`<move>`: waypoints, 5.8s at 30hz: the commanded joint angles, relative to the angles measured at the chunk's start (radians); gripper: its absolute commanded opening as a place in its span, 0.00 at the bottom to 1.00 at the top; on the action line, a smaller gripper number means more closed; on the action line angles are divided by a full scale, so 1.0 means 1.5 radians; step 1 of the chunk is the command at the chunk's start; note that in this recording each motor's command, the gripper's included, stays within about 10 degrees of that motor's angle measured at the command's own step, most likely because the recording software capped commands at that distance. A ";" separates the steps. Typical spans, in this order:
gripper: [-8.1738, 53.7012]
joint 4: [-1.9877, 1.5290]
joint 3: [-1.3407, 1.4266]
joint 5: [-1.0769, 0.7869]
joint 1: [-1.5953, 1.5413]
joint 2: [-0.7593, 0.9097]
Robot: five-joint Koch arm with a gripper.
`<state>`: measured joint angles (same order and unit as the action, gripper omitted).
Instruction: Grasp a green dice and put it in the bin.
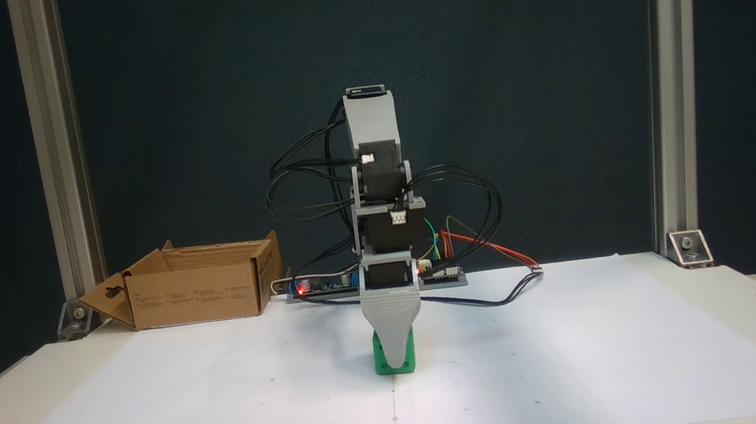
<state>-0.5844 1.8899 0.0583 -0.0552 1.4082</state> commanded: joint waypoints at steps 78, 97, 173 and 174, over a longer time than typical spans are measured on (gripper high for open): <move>0.32 0.065 -0.208 -0.413 1.310 0.173; 0.68 0.049 -0.165 -0.441 1.250 0.094; 0.83 1.331 0.673 -0.030 0.045 0.644; 0.83 1.357 0.687 -0.030 0.050 0.644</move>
<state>1.3223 2.9406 -0.0092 0.0061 2.2611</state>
